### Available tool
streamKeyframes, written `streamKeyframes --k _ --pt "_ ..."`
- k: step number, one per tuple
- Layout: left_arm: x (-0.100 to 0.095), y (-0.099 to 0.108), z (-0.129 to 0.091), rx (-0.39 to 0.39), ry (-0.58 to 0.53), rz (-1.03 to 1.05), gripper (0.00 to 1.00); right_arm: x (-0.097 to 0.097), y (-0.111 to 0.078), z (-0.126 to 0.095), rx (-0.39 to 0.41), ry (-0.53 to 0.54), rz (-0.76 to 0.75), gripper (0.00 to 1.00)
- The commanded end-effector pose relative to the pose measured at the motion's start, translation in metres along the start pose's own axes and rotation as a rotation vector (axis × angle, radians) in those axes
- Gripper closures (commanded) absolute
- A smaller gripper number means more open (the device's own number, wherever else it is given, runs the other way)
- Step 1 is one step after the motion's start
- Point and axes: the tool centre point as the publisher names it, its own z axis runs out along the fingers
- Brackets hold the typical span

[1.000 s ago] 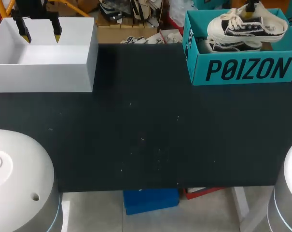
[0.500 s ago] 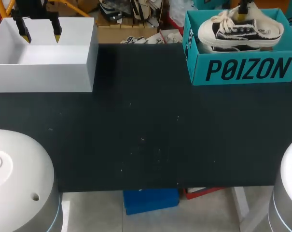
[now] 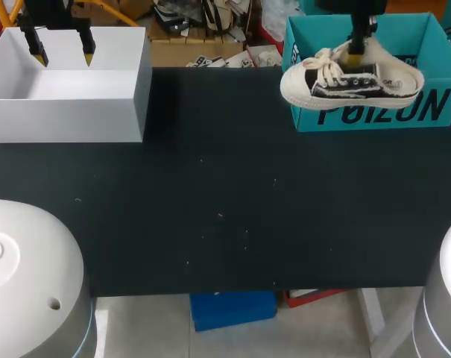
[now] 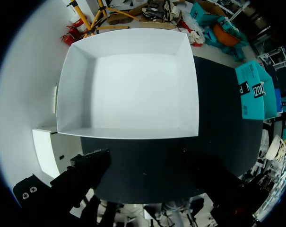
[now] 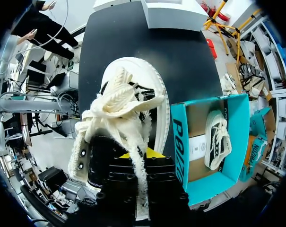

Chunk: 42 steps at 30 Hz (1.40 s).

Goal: Take the shoe out of the shoebox, open the shoe tongue, remove and reinsert the insole, then place the shoe into the shoebox

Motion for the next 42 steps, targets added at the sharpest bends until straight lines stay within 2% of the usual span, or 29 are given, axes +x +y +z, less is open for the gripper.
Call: streamKeyframes --k 1,9,16,26,42 --pt "0.0 0.0 -0.001 -0.002 -0.002 -0.002 0.0 0.041 0.03 0.013 0.004 -0.137 0.012 1.0" --pt "0.0 0.0 -0.001 -0.002 -0.002 -0.002 0.0 0.075 0.11 0.047 -0.004 -0.092 0.041 1.0" --pt "0.0 0.0 -0.001 -0.002 -0.002 -0.002 0.0 0.098 0.16 0.065 -0.025 -0.068 0.043 1.0" --pt "0.0 0.0 -0.001 -0.002 -0.002 -0.002 0.0 0.113 0.204 0.099 -0.036 -0.028 -0.04 1.0" --pt "0.0 0.0 -0.001 -0.002 -0.002 -0.002 0.0 0.103 0.248 0.163 -0.063 0.032 -0.21 1.0"
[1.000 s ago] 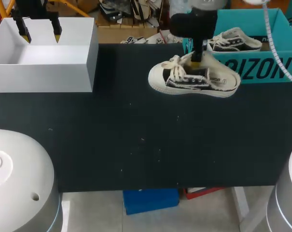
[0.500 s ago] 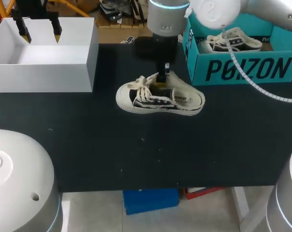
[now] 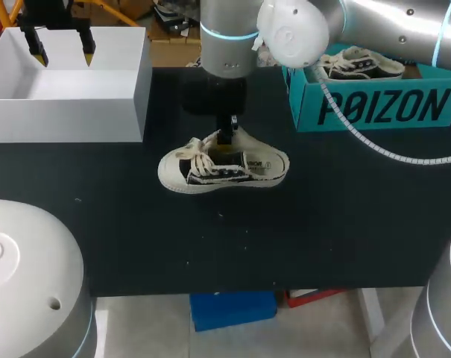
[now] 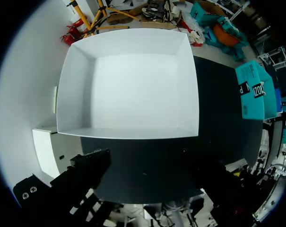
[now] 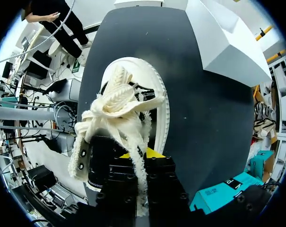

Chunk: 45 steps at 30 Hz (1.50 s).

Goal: Take the shoe out of the shoebox, open the shoe tongue, remove and reinsert the insole, then place the shoe into the shoebox

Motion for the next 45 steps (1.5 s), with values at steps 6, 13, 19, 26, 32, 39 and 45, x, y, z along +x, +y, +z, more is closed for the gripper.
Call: streamKeyframes --k 6,13,19,26,32,39,45 --pt "0.0 0.0 -0.001 -0.002 -0.002 -0.002 0.0 -0.01 0.025 0.042 -0.021 0.043 -0.032 1.0" --pt "0.0 0.0 -0.001 -0.002 -0.002 -0.002 0.0 -0.013 0.035 0.066 -0.028 0.054 -0.052 1.0" --pt "0.0 0.0 -0.001 -0.002 -0.002 -0.002 0.0 -0.019 0.036 0.081 -0.028 0.048 -0.054 1.0" --pt "0.0 0.0 -0.001 -0.002 -0.002 -0.002 0.0 -0.024 0.032 0.091 -0.021 0.04 -0.042 0.66" --pt "0.0 0.0 -0.001 -0.002 -0.002 -0.002 0.0 -0.028 0.025 0.083 -0.002 0.028 -0.009 0.0" --pt "0.0 0.0 -0.001 -0.002 -0.002 -0.002 0.0 -0.023 0.017 0.042 0.007 0.006 0.059 0.0" --pt "0.0 0.0 -0.001 -0.002 -0.002 -0.002 0.0 -0.016 0.016 0.01 -0.003 -0.026 0.093 0.0"
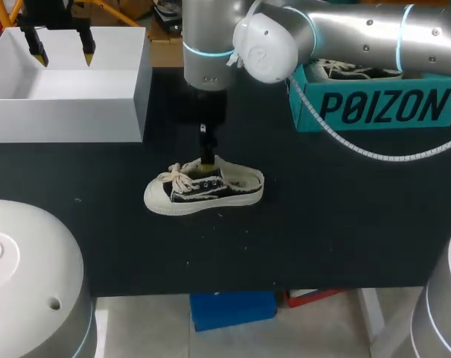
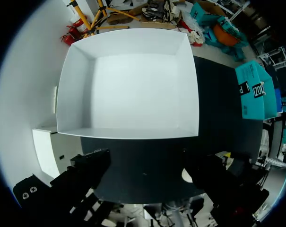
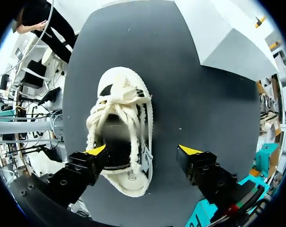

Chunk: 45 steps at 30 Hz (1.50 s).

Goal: Take the shoe out of the shoebox, open the shoe tongue, remove and reinsert the insole, then place the shoe into the shoebox

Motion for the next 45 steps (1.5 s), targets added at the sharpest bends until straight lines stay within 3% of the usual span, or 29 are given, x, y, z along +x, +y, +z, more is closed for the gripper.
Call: streamKeyframes --k 1,8,15,20,45 --pt "0.0 0.0 -0.001 -0.002 -0.002 -0.002 0.0 0.014 -0.008 -0.035 -0.009 -0.036 0.012 0.0" --pt "0.0 0.0 -0.001 -0.002 -0.002 -0.002 0.0 0.023 -0.009 -0.061 -0.009 -0.041 -0.001 0.0" --pt "0.0 0.0 -0.001 -0.002 -0.002 -0.002 0.0 0.032 -0.024 -0.079 0.0 -0.054 -0.023 0.0" --pt "0.0 0.0 -0.001 -0.002 -0.002 -0.002 0.0 0.035 -0.043 -0.085 0.07 -0.062 0.024 0.0" --pt "0.0 0.0 -0.001 -0.002 -0.002 -0.002 0.0 0.035 -0.043 -0.085 0.07 -0.062 0.024 0.0"
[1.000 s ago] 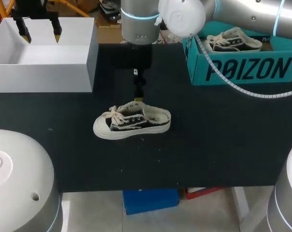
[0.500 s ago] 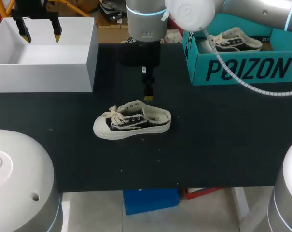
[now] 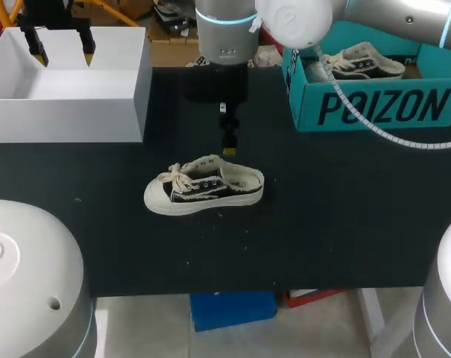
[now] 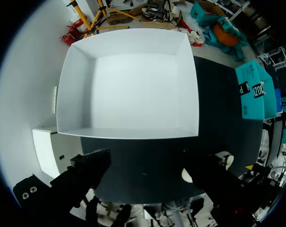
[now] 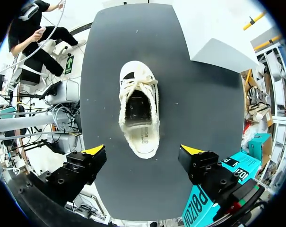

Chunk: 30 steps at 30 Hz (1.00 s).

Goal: Take the shoe out of the shoebox, open the shoe tongue, remove and reinsert the insole, then place the shoe into the shoebox

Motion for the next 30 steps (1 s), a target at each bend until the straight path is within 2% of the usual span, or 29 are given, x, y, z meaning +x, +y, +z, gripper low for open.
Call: streamKeyframes --k 1,25,30 --pt "0.0 0.0 -0.001 -0.002 -0.002 -0.002 0.0 0.0 0.0 0.0 0.001 0.0 0.001 0.0" --pt "0.0 0.0 -0.001 -0.002 -0.002 -0.002 0.0 0.0 0.0 0.0 0.001 0.0 0.001 0.0" --pt "0.0 0.0 -0.001 -0.002 -0.002 -0.002 0.0 0.013 0.002 -0.003 -0.068 -0.019 -0.006 0.0"
